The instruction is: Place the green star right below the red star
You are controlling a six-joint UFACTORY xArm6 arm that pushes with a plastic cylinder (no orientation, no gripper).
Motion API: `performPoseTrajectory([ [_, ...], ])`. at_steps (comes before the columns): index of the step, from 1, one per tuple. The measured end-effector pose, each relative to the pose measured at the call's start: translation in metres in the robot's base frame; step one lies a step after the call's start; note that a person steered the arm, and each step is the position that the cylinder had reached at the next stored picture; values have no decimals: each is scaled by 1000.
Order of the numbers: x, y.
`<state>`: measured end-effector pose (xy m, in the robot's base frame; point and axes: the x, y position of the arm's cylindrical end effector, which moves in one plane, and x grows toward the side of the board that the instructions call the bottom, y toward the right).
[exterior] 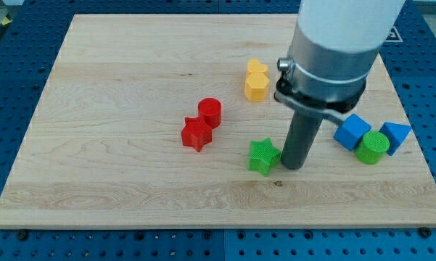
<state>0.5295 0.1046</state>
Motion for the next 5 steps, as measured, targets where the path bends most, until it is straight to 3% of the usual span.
performPoseTrajectory([
  [1,-13,-5],
  [3,3,-65],
  [4,-1,-71],
  [5,-2,-41],
])
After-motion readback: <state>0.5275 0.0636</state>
